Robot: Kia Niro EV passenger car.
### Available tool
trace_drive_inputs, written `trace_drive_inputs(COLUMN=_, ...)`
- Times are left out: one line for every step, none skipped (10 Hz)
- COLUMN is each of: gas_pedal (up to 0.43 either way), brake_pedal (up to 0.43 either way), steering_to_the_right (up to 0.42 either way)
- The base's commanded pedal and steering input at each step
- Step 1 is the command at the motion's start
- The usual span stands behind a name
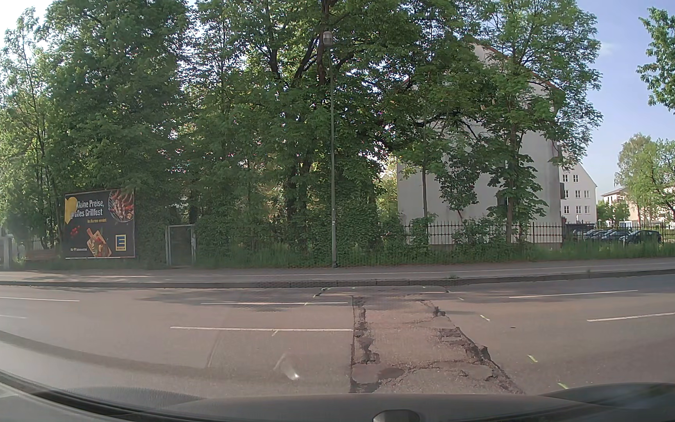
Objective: Follow the waypoints while adhering to traffic rules and regulations
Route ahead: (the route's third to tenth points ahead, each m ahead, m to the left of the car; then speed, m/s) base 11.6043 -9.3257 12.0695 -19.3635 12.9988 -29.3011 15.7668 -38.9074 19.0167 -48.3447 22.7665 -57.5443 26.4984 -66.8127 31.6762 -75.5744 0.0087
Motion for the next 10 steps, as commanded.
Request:
trace_drive_inputs(gas_pedal=0.0, brake_pedal=0.22, steering_to_the_right=0.004)
trace_drive_inputs(gas_pedal=0.0, brake_pedal=0.22, steering_to_the_right=0.004)
trace_drive_inputs(gas_pedal=0.0, brake_pedal=0.22, steering_to_the_right=0.004)
trace_drive_inputs(gas_pedal=0.0, brake_pedal=0.22, steering_to_the_right=0.004)
trace_drive_inputs(gas_pedal=0.0, brake_pedal=0.22, steering_to_the_right=0.005)
trace_drive_inputs(gas_pedal=0.0, brake_pedal=0.22, steering_to_the_right=0.005)
trace_drive_inputs(gas_pedal=0.0, brake_pedal=0.22, steering_to_the_right=0.005)
trace_drive_inputs(gas_pedal=0.0, brake_pedal=0.22, steering_to_the_right=0.005)
trace_drive_inputs(gas_pedal=0.0, brake_pedal=0.22, steering_to_the_right=0.005)
trace_drive_inputs(gas_pedal=0.0, brake_pedal=0.22, steering_to_the_right=0.005)
